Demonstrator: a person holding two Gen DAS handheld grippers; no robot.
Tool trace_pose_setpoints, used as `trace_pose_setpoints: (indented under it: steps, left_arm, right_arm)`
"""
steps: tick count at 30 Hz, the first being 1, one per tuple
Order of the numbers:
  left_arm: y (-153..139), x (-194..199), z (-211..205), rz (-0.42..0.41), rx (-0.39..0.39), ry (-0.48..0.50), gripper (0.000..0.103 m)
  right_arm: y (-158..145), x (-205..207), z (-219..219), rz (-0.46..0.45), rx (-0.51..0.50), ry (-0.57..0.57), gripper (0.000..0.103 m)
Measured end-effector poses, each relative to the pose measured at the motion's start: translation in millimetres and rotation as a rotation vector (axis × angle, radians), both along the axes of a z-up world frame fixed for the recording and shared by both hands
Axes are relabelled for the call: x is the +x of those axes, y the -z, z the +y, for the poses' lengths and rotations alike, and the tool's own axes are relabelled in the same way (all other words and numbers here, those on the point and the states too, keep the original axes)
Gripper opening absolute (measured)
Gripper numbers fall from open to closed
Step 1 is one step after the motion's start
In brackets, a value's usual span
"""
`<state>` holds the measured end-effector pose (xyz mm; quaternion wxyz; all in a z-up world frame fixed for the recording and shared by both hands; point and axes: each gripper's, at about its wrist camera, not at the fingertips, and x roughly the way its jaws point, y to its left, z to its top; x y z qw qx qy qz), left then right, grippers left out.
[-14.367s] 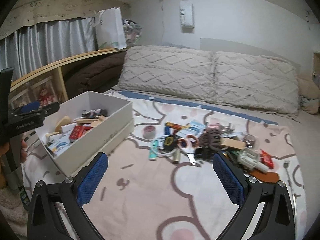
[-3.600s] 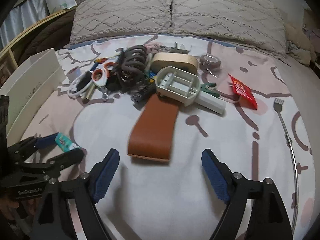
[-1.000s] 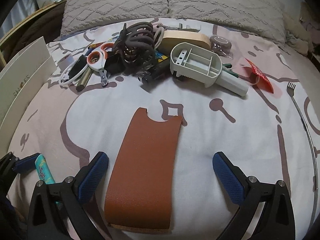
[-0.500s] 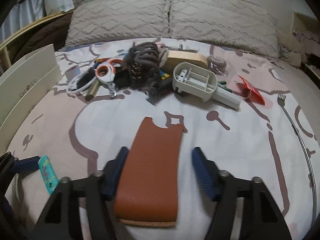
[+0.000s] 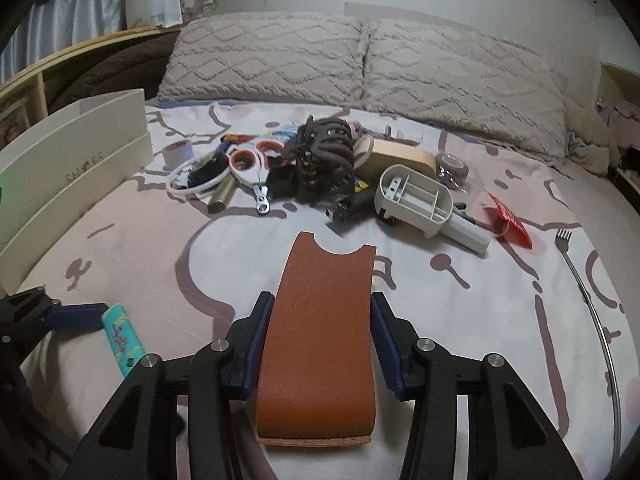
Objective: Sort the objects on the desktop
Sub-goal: 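Lift the strap with the right tool while the left tool lifts the teal lighter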
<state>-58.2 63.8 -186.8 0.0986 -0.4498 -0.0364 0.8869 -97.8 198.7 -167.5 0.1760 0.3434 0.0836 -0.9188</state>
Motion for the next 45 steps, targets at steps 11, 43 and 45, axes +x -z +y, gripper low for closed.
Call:
trace_pose_setpoints:
  steps: [11,43,45]
  left_arm:
    - [-4,1,-13,0.013,0.057,-0.033,0.082]
    - [-43,-20,-39,0.128,0.017,-0.081,0.082]
    - [-53,-21,-45,0.149,0.036,-0.091,0.082]
  right_arm:
    - [-7,7,2,0.048,-0.022,0.002,0.048]
    - [-18,-2,9,0.016,-0.058,0.017,0.048]
    - [-20,-2,7,0.019,-0.056,0.013,0.048]
